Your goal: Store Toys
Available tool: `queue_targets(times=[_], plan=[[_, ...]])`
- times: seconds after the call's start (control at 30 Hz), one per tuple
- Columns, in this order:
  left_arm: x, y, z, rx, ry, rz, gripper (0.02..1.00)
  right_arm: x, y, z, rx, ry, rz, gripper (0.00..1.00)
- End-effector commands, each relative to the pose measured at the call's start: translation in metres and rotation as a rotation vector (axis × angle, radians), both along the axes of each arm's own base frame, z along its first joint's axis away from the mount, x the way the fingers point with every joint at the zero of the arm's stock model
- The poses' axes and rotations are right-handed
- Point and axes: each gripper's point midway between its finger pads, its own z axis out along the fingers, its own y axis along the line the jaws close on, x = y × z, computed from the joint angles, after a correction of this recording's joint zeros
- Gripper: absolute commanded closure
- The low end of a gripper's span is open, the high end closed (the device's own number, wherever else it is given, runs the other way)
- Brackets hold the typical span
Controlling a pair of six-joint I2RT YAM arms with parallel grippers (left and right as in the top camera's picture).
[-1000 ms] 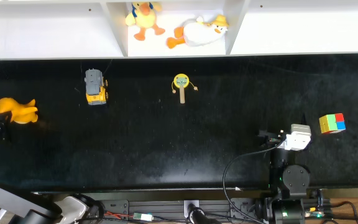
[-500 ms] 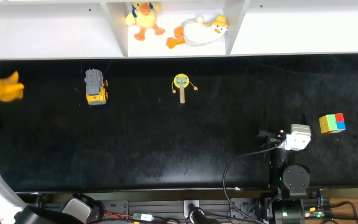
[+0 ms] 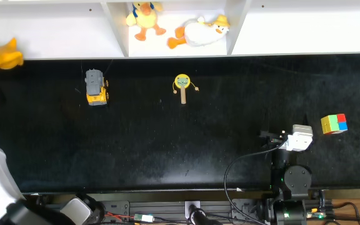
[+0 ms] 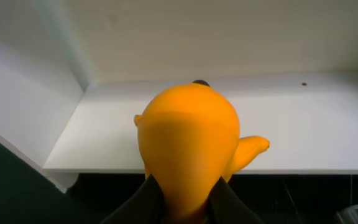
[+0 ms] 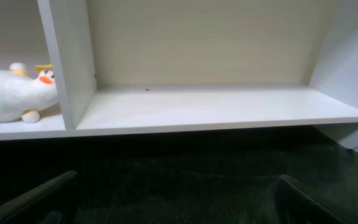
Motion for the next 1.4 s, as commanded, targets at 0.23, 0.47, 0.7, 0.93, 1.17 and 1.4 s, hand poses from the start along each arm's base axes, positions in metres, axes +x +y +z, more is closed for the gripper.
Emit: queue_targets(times=[0.23,0.47,0.7,0.93,1.17,1.4], plan=[[0.035,0.022,-0.007,-0.056,0.030,0.032,0.822,0.000,0.001,-0.003,0.001,-0.003,0.002,0.007],[0.050,0.018,-0.005,-0.029,0.045,0.051,0.820,0.000,0.001,-0.002,0.000,-0.004,0.002,0.005],[0.050,0.018,-0.008,-0.033,0.061,0.060,0.814,0.000,0.001,-0.003,0.000,-0.003,0.002,0.007],[0.051,0.018,-0.011,-0.028,0.068,0.056,0.812,0.000,0.001,-0.003,0.000,-0.003,0.002,0.007],[0.057,0.016,-0.009,0.001,0.068,0.075,0.798,0.000,0.001,-0.002,0.000,-0.004,0.002,0.007],[0.064,0.011,-0.006,0.026,0.059,0.085,0.792,0.000,0.001,-0.002,0.000,-0.004,0.002,0.005]])
